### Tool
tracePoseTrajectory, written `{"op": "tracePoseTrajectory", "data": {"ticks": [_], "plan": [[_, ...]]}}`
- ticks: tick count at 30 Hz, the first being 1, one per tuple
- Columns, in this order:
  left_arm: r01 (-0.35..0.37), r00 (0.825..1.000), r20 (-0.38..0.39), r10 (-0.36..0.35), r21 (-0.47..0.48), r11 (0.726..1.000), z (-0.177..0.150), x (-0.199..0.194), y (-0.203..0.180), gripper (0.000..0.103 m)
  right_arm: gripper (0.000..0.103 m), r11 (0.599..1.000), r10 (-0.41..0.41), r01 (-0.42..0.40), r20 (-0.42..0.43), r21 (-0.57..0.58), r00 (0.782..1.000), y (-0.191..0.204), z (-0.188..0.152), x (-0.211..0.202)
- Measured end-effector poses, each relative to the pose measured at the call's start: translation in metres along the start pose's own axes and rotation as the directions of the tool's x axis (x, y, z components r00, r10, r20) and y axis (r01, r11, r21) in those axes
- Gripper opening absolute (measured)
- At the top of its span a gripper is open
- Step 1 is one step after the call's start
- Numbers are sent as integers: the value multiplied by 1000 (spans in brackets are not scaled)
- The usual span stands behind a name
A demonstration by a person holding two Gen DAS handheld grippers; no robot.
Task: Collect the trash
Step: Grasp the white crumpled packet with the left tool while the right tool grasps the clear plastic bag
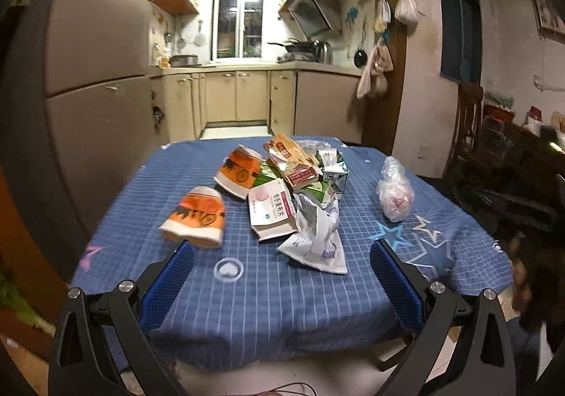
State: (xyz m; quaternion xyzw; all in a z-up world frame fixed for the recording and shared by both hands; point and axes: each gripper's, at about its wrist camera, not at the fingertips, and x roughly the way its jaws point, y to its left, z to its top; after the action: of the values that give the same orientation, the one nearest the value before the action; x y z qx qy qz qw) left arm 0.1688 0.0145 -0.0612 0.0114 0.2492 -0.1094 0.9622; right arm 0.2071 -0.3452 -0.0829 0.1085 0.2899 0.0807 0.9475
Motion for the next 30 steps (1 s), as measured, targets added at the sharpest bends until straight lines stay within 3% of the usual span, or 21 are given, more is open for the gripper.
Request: {"op": "tracePoseTrajectory", "data": {"ticks": [4,10,11,13,17,22,30], "plan": [[91,994,-60,-90,16,996,8,53,-9,99,98,998,-7,13,-92,67,996,-28,27,74],[149,981,-124,-148,1,989,15,125,-29,98,96,997,-63,71,-158,40,985,-37,41,131],[151,980,-134,-149,0,989,14,136,-31,95,91,997,-67,75,-175,37,982,-39,41,137],[160,971,-179,-159,-9,987,10,159,-34,76,83,997,-63,70,-202,29,977,-38,38,147],[139,967,-212,-139,-13,990,1,186,-35,53,62,997,-71,73,-213,1,974,-39,35,150],[141,968,-205,-145,-35,989,-3,189,-32,30,50,998,-66,65,-205,-14,977,-36,35,154],[137,977,-158,-141,-35,990,-3,169,-26,22,41,998,-56,57,-152,6,987,-37,39,142]]}}
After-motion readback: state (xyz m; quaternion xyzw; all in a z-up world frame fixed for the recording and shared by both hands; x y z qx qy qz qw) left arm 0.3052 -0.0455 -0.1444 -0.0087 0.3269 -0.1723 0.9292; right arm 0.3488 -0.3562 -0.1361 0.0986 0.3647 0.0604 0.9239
